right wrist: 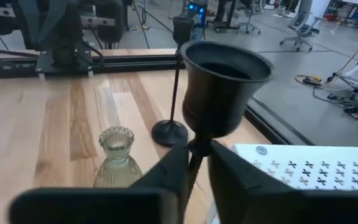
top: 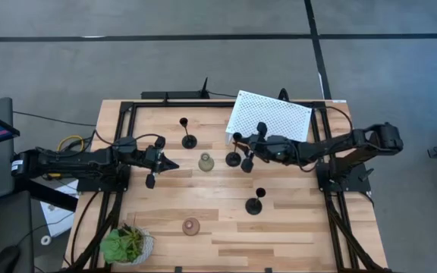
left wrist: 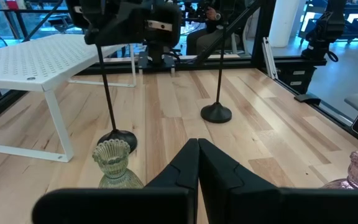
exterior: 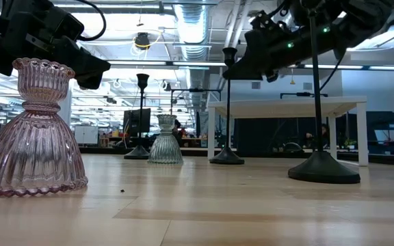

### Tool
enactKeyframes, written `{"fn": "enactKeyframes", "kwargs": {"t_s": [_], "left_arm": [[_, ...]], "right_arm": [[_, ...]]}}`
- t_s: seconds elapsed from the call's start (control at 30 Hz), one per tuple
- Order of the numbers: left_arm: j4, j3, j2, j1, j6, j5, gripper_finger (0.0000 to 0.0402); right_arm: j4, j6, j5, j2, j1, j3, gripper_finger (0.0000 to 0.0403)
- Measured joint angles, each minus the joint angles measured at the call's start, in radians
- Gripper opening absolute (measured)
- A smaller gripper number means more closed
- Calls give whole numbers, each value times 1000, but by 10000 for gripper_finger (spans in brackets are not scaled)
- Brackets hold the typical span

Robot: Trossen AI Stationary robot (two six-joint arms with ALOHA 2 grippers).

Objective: Pick & Place candle stick holders
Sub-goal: Put the middle right black candle holder on the shelf

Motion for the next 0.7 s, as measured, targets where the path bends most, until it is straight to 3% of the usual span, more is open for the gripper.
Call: {"fn": "enactKeyframes", "kwargs": {"t_s": [0.1, 0.4, 0.7], "left_arm": [[0, 0, 0, 0, 0, 0, 7], [-2, 0, 0, 0, 0, 0, 7], [-2, 0, 0, 0, 0, 0, 7]], "right_arm": [[-13, -2, 2, -19, 0, 0, 9], [-47, 16, 13, -116, 11, 25, 6], [-410, 61, -42, -171, 45, 286, 4]]}}
